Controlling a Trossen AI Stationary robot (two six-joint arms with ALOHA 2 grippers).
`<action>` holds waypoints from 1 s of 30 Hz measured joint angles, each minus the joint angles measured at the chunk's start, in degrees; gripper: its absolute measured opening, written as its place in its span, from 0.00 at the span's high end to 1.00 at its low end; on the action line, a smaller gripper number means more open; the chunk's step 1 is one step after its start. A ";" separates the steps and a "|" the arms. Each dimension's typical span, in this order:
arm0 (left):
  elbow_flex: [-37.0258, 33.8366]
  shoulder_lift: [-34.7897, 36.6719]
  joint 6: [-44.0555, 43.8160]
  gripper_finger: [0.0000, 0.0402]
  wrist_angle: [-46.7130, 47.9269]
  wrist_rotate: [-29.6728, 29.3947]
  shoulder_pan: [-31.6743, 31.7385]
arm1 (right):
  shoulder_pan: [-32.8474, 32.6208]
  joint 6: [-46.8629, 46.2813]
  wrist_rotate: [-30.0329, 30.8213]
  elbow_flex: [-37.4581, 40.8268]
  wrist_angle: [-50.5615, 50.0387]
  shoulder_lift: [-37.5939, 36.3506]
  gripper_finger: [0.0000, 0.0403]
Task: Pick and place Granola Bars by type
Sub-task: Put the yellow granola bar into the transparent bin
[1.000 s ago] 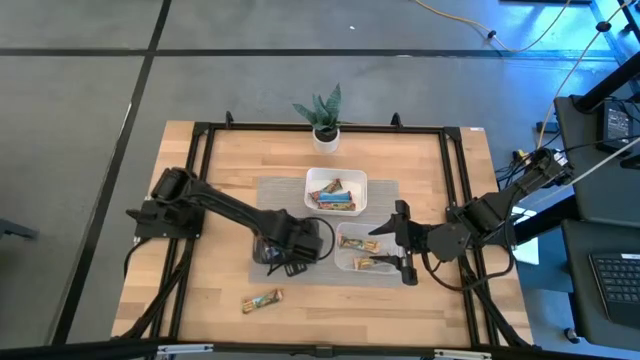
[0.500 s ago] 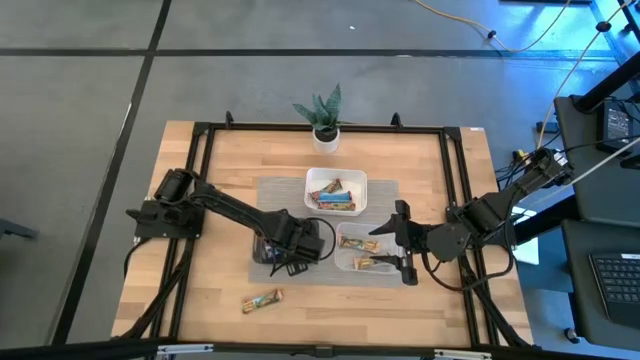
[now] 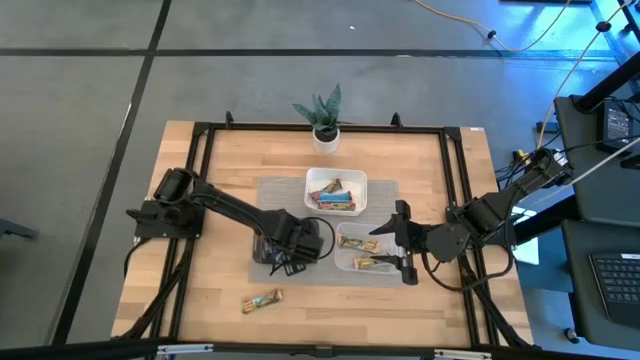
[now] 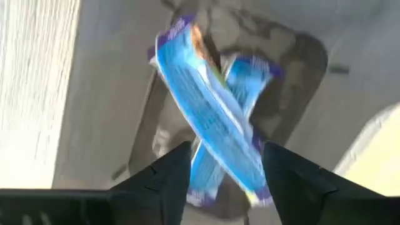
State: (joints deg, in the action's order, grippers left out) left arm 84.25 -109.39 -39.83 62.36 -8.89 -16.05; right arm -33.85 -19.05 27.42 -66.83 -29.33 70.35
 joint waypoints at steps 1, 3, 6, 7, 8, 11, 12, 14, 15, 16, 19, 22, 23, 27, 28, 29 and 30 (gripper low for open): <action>0.32 0.44 -0.22 0.52 1.11 0.73 0.07 | 0.00 0.01 0.00 0.00 -0.31 0.00 0.33; 1.51 1.64 -1.42 0.51 2.00 1.00 0.08 | 0.00 0.34 0.00 0.00 -0.75 0.00 0.33; 2.50 3.91 -3.79 0.49 2.35 1.37 -0.59 | 0.00 2.32 -0.02 0.00 -1.13 0.00 0.33; 2.91 4.38 -4.81 0.49 2.13 2.55 -0.98 | 0.00 2.84 -0.01 0.00 -1.14 0.00 0.33; 3.01 4.93 -6.02 0.49 1.82 4.17 -1.50 | 0.00 3.05 0.00 0.00 -1.22 0.00 0.33; 3.08 6.37 -10.00 0.49 2.01 8.31 -3.62 | 0.00 4.19 0.00 0.00 -1.21 0.00 0.33; 3.08 6.63 -11.20 0.49 2.08 8.81 -4.66 | 0.00 4.88 -0.02 0.00 -1.24 0.00 0.33; 3.08 6.81 -13.23 0.49 2.02 9.18 -7.15 | 0.00 6.07 0.00 0.00 -1.24 0.00 0.33; 3.07 6.81 -14.15 0.49 2.03 9.27 -8.55 | 0.00 6.12 0.00 0.00 -1.24 0.00 0.33; 2.98 6.81 -15.03 0.49 1.91 9.15 -9.91 | 0.00 6.14 0.00 0.00 -1.24 0.00 0.33; 1.72 6.83 -19.40 0.49 0.36 8.62 -13.75 | 0.00 6.21 0.00 0.00 -1.34 0.00 0.33; 0.99 6.81 -24.89 0.49 -0.23 8.48 -17.09 | 0.00 6.23 0.00 0.00 -1.41 0.00 0.33; 0.68 6.81 -25.87 0.49 -0.58 8.46 -18.11 | 0.00 6.23 0.00 0.00 -1.43 0.00 0.33; -1.12 6.81 -28.97 0.49 -1.94 4.67 -21.65 | 0.00 6.25 0.00 0.00 -1.42 0.00 0.33; -1.57 6.81 -30.50 0.49 -2.46 3.38 -22.36 | 0.00 6.24 0.00 0.00 -1.43 0.00 0.33; -2.08 6.81 -31.79 0.49 -3.06 2.46 -22.90 | 0.00 6.23 0.00 0.00 -1.41 0.00 0.33; -2.67 6.81 -32.67 0.49 -3.63 1.83 -23.37 | 0.00 6.16 0.00 0.00 -1.41 0.00 0.33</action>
State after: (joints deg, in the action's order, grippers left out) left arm 81.58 -102.59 -72.50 58.74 -7.05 -39.42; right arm -33.85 -12.89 27.42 -66.83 -30.74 70.35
